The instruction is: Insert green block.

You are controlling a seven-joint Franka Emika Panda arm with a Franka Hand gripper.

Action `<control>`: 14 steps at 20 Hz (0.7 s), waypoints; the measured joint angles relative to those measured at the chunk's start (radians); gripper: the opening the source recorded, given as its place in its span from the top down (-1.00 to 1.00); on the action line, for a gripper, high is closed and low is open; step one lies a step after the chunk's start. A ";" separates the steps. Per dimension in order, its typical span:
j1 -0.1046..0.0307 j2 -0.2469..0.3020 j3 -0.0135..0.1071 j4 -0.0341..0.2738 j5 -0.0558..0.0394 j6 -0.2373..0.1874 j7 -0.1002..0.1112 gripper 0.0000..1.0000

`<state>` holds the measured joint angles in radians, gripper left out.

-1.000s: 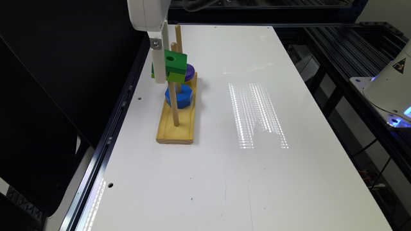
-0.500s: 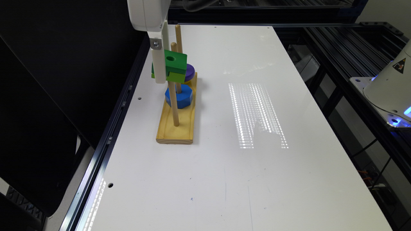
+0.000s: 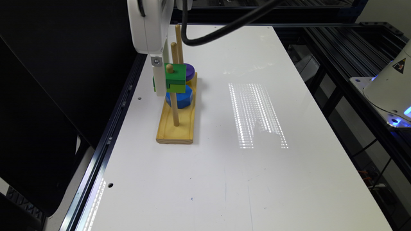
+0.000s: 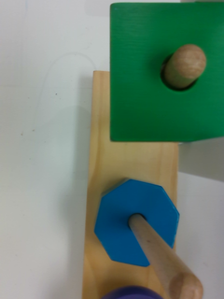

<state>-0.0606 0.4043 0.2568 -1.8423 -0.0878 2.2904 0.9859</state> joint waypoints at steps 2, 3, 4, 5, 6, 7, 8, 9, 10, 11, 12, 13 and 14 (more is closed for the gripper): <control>0.000 0.000 0.000 0.000 0.0000 0.000 0.000 1.00; 0.000 0.000 0.000 0.000 0.0000 0.000 0.000 1.00; 0.000 0.000 0.000 0.000 0.0000 0.000 0.000 1.00; 0.000 0.000 0.000 0.000 0.0000 0.000 0.000 1.00; 0.000 0.000 0.000 0.000 0.0000 0.000 0.000 1.00; 0.000 0.002 0.000 0.000 -0.0001 0.001 0.000 1.00; 0.000 0.004 0.000 0.000 -0.0003 0.002 0.000 1.00; 0.000 0.006 0.000 0.000 -0.0004 0.003 0.000 1.00; 0.000 0.009 0.000 0.000 -0.0006 0.004 0.000 1.00; 0.000 0.010 0.000 0.000 -0.0007 0.005 0.000 1.00; 0.000 0.011 0.000 0.000 -0.0007 0.005 0.000 1.00; 0.000 0.011 0.000 0.000 -0.0007 0.005 0.000 1.00; 0.000 0.011 0.000 0.000 -0.0007 0.005 0.000 1.00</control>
<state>-0.0606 0.4151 0.2565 -1.8424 -0.0885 2.2959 0.9859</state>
